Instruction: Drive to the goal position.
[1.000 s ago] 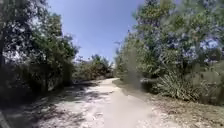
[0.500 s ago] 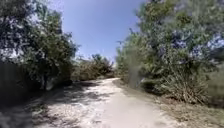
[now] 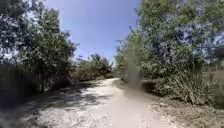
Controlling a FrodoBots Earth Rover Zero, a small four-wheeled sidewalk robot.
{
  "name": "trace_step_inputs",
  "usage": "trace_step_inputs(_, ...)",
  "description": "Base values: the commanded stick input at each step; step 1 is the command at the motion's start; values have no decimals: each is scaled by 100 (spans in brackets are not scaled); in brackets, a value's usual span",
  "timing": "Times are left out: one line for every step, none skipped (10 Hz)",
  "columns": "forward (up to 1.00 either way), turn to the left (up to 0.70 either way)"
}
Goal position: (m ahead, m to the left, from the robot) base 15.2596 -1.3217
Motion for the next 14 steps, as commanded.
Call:
trace_step_inputs(45,2)
trace_step_inputs(45,2)
trace_step_inputs(45,2)
trace_step_inputs(45,2)
trace_step_inputs(45,2)
trace_step_inputs(45,2)
trace_step_inputs(45,2)
trace_step_inputs(45,2)
trace_step_inputs(45,2)
trace_step_inputs(45,2)
trace_step_inputs(45,2)
trace_step_inputs(45,2)
trace_step_inputs(45,2)
trace_step_inputs(45,2)
